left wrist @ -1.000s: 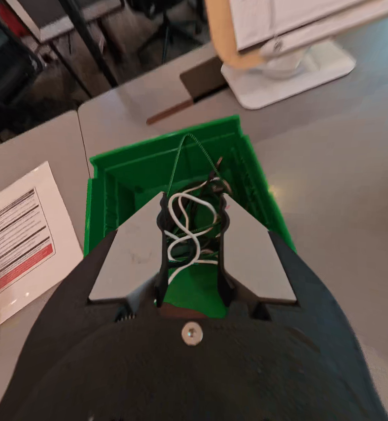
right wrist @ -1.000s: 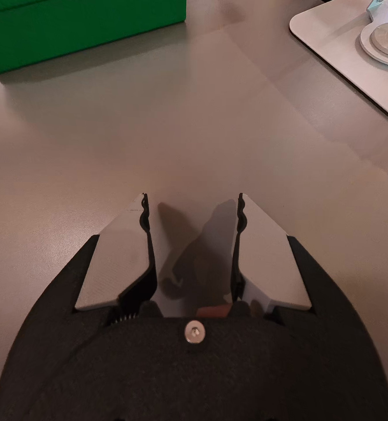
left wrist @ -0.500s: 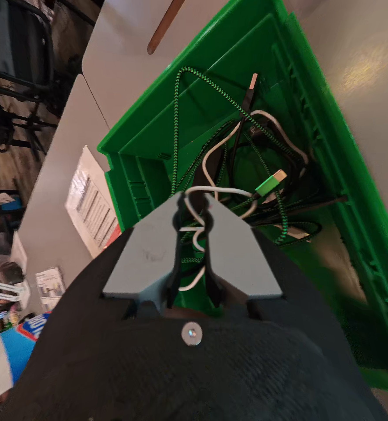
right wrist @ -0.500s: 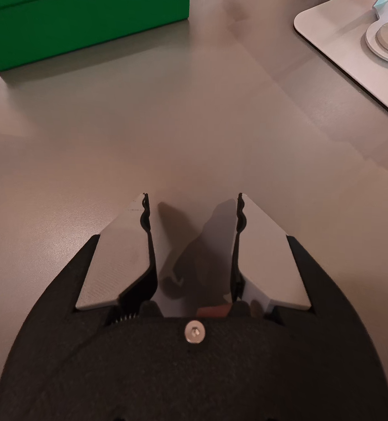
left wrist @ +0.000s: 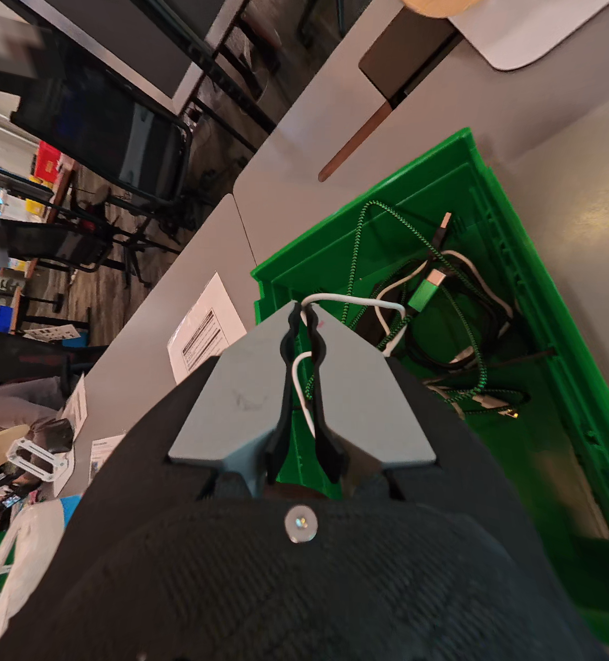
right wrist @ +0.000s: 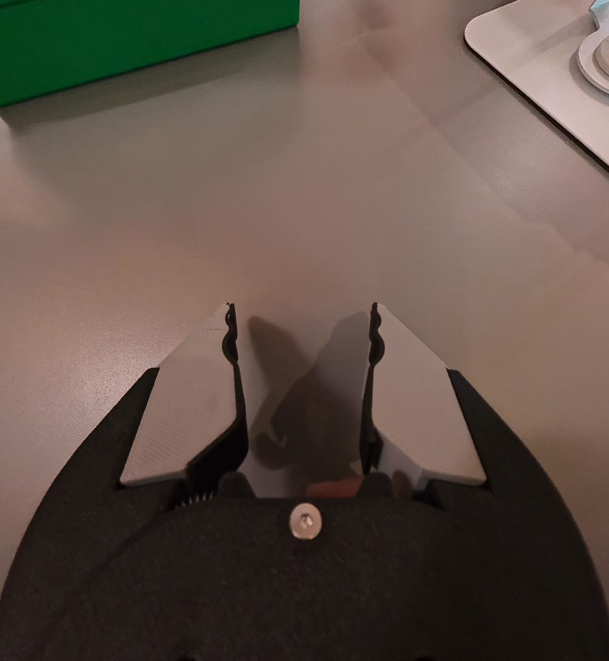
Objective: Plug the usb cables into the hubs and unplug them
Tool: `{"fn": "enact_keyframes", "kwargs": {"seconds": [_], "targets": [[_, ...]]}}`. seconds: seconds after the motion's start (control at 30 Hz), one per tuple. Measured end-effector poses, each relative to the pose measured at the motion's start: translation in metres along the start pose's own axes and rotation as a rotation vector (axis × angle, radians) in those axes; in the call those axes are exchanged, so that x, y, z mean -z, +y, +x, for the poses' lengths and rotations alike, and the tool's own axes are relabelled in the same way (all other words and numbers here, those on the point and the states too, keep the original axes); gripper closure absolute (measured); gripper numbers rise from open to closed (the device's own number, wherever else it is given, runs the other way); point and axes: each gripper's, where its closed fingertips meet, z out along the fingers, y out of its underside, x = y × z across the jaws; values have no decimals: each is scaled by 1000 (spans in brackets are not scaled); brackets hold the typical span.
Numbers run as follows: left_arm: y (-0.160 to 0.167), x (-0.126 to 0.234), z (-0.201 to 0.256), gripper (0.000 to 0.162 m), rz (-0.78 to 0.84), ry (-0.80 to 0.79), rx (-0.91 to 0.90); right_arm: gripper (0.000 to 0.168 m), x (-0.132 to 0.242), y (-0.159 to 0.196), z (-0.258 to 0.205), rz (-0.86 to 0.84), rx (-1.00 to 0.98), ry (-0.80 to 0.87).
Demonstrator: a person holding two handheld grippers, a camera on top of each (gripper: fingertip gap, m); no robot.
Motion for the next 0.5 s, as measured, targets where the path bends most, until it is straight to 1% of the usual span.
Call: {"fn": "enact_keyframes", "kwargs": {"seconds": [0.1, 0.27, 0.5], "targets": [[-3, 3, -4, 162, 22, -20, -1, 95, 0, 0, 0, 3, -6, -1], [-15, 12, -21, 162, 95, -104, 20, 96, 0, 0, 1, 4, -10, -2], [-40, 39, -48, 162, 233, -232, 54, 96, 0, 0, 1, 4, -13, -4]]}}
